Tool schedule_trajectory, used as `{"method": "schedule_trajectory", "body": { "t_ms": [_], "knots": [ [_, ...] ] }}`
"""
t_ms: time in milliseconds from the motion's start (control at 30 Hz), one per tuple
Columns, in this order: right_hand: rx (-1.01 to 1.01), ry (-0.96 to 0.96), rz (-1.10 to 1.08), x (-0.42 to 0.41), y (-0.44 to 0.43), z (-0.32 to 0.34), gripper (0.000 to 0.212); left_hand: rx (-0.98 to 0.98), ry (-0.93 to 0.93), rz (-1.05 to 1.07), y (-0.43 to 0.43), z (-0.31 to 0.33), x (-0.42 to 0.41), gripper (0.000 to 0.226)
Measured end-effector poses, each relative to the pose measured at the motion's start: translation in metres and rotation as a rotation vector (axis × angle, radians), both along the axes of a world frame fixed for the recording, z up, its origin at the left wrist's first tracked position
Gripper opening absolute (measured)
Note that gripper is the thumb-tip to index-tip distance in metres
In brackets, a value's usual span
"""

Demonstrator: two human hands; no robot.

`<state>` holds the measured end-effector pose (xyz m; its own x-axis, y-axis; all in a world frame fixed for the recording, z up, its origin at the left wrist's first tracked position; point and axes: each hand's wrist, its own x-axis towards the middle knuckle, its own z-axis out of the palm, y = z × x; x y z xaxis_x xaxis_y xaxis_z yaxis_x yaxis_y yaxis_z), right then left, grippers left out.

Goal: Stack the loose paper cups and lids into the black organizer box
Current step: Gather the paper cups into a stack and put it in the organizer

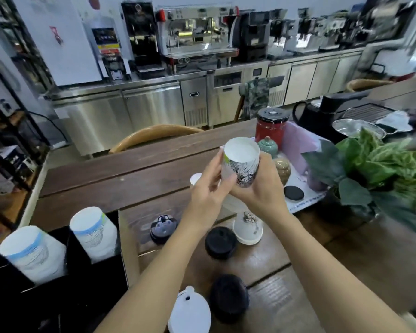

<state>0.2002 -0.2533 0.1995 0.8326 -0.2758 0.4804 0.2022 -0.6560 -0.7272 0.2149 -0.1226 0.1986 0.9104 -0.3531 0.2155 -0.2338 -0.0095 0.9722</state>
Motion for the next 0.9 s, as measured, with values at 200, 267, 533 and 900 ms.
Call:
{"method": "schedule_trajectory", "body": {
  "t_ms": [200, 267, 533, 900],
  "knots": [
    [0.073, 0.085, -0.140, 0.006, -0.043, -0.035, 0.066, 0.028, 0.106, -0.100, -0.039, -0.022, 0.013, 0.055],
    [0.081, 0.119, -0.165, 0.007, -0.048, -0.051, 0.068, 0.038, 0.138, -0.091, -0.047, -0.035, 0.018, 0.050],
    [0.128, 0.311, -0.151, 0.022, -0.055, -0.118, 0.071, 0.166, 0.279, -0.064, -0.052, -0.086, 0.030, 0.043],
    [0.177, 0.524, 0.075, 0.033, -0.072, -0.150, 0.129, 0.265, 0.488, -0.078, -0.052, -0.100, 0.039, 0.056]
  ]
}}
